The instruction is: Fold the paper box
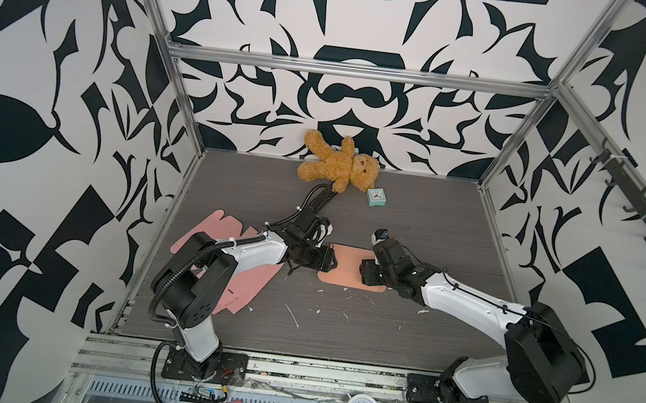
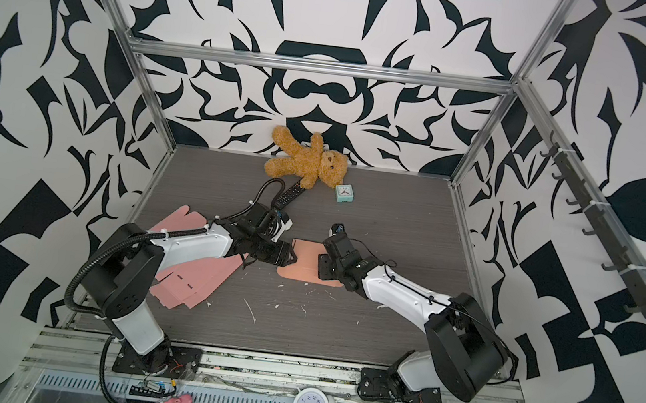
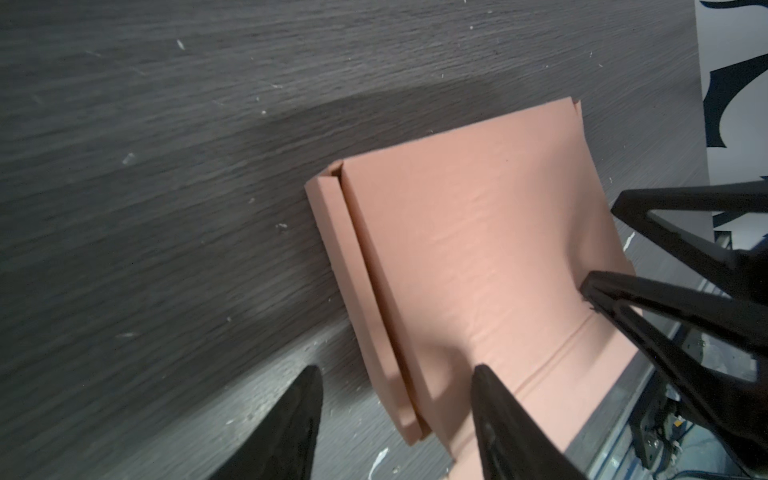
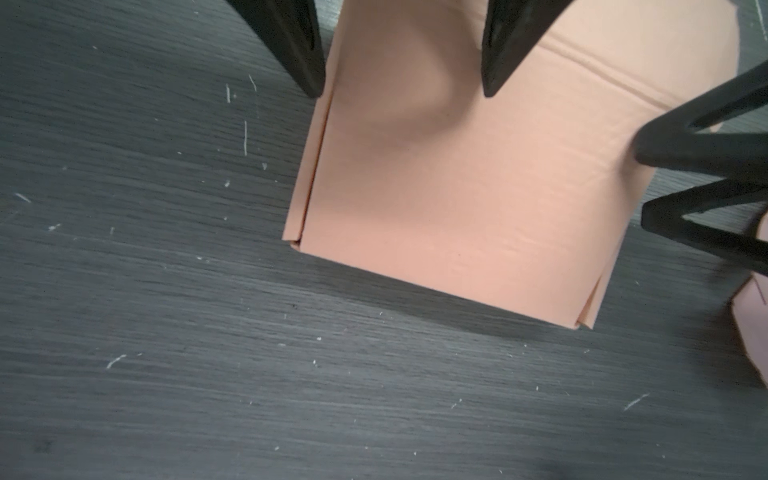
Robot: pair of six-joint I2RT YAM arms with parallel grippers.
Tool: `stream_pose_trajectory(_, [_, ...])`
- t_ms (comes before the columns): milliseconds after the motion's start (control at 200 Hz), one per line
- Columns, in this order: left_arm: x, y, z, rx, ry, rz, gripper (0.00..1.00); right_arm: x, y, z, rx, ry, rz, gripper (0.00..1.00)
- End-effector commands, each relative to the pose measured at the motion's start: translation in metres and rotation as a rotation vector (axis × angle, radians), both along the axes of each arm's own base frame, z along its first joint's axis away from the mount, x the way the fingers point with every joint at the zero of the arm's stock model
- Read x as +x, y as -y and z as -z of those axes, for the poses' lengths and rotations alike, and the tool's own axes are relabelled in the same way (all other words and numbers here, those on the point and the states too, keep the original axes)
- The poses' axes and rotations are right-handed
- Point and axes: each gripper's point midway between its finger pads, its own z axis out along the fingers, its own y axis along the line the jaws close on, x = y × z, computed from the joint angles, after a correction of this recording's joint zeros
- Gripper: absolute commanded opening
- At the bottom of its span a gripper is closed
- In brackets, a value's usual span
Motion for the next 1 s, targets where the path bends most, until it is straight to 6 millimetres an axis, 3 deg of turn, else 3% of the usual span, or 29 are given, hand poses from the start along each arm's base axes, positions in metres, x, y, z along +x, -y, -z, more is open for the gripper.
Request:
stream_pose_trajectory(0, [0.001,0.000,0.005,0.000,-0.005,0.002,0.59,-0.002,0.006,0.006,-0.029,-0.008,0.012,0.61])
stream_pose_trajectory(995, [0.000,-0.008,0.026,0.043,-0.010,-0.018,0.53,-0.003,0.014,0.007,-0.057,-0.008,0.036,0.60])
